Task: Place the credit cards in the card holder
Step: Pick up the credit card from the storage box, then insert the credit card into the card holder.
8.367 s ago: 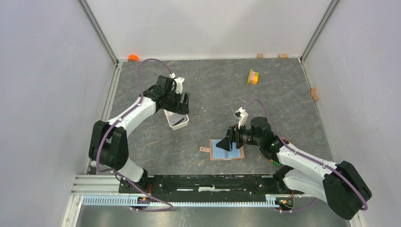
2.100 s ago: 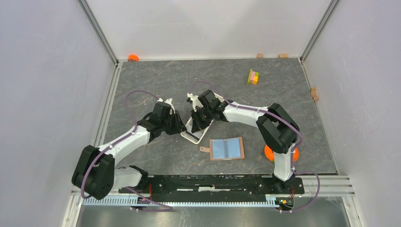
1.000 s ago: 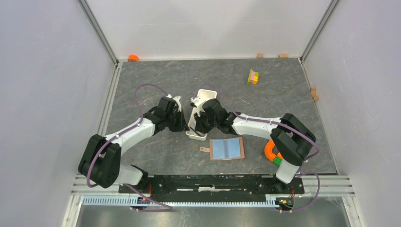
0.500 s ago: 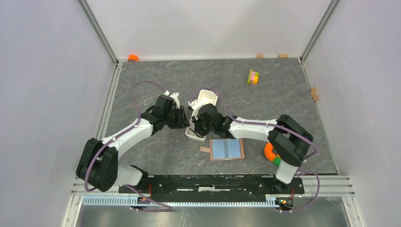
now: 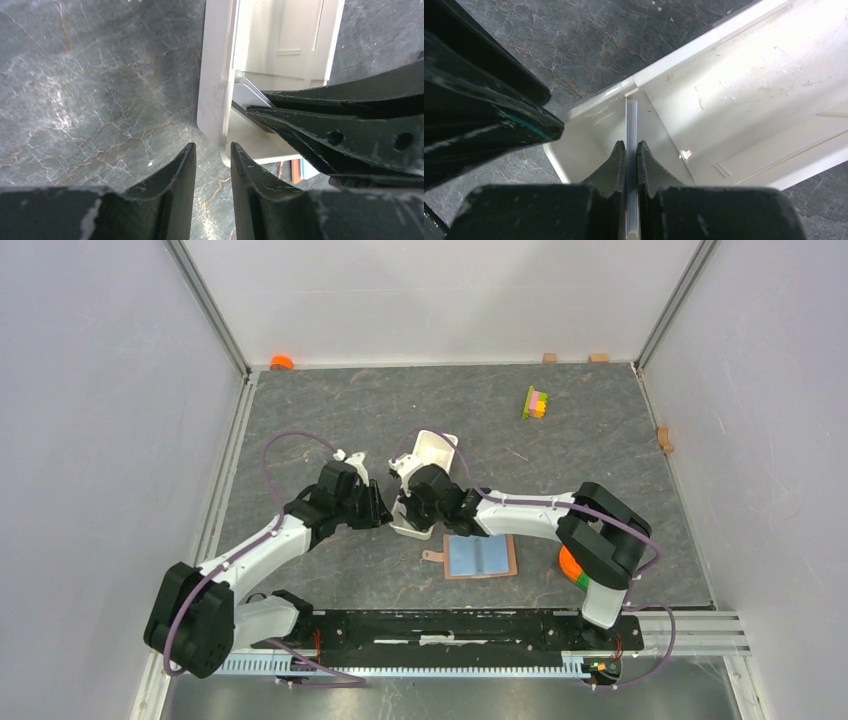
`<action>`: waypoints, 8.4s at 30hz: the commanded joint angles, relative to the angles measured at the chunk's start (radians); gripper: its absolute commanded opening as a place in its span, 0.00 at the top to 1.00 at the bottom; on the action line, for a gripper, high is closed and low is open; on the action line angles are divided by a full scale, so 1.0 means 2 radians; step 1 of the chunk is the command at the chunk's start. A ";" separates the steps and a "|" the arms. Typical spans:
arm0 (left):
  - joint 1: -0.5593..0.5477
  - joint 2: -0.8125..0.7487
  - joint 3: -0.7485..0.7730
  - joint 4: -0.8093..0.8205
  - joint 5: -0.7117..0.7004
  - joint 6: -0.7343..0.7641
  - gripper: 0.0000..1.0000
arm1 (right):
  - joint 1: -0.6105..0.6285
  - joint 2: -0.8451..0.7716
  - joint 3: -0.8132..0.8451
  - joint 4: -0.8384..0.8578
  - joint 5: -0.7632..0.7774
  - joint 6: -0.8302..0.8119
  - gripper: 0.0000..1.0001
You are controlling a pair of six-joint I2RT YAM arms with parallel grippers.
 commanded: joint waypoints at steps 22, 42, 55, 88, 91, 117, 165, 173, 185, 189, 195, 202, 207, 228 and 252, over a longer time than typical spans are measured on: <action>0.002 0.050 -0.008 0.071 0.025 -0.002 0.92 | 0.044 0.046 0.024 -0.014 -0.036 -0.041 1.00; 0.001 0.018 -0.013 0.060 0.020 0.017 0.65 | 0.044 0.056 0.046 -0.044 -0.005 -0.009 0.61; 0.002 -0.059 -0.009 -0.020 -0.017 0.022 0.55 | 0.044 0.001 0.067 -0.073 -0.035 -0.016 0.48; 0.002 -0.027 -0.012 0.010 0.014 0.016 0.54 | 0.035 -0.042 0.023 -0.058 -0.194 0.018 0.57; 0.002 -0.030 -0.013 0.008 0.010 0.016 0.54 | 0.035 -0.041 0.017 -0.057 -0.175 0.009 0.61; 0.002 -0.063 -0.006 -0.013 -0.005 0.021 0.53 | 0.035 -0.130 0.027 -0.088 -0.130 0.006 1.00; -0.284 0.185 0.154 0.040 -0.054 -0.168 0.35 | -0.290 -0.352 -0.375 0.036 -0.311 0.241 1.00; -0.284 0.203 0.152 0.017 -0.065 -0.162 0.34 | -0.290 -0.331 -0.384 0.059 -0.313 0.245 1.00; -0.284 0.223 0.145 -0.006 -0.079 -0.153 0.37 | -0.289 -0.296 -0.393 0.101 -0.314 0.250 1.00; -0.284 0.230 0.141 -0.001 -0.077 -0.156 0.42 | -0.287 -0.283 -0.395 0.119 -0.311 0.252 1.00; -0.284 0.233 0.136 -0.009 -0.087 -0.154 0.45 | -0.282 -0.264 -0.396 0.144 -0.305 0.258 1.00; -0.281 0.218 0.126 -0.019 -0.117 -0.153 0.45 | -0.279 -0.250 -0.399 0.155 -0.294 0.260 1.00; -0.278 0.220 0.122 -0.030 -0.121 -0.150 0.45 | -0.276 -0.246 -0.400 0.155 -0.288 0.258 1.00; -0.273 0.221 0.088 0.015 -0.099 -0.163 0.62 | -0.242 -0.238 -0.407 0.191 -0.255 0.280 1.00; -0.270 0.219 0.080 0.027 -0.091 -0.168 0.66 | -0.213 -0.190 -0.450 0.325 -0.178 0.315 1.00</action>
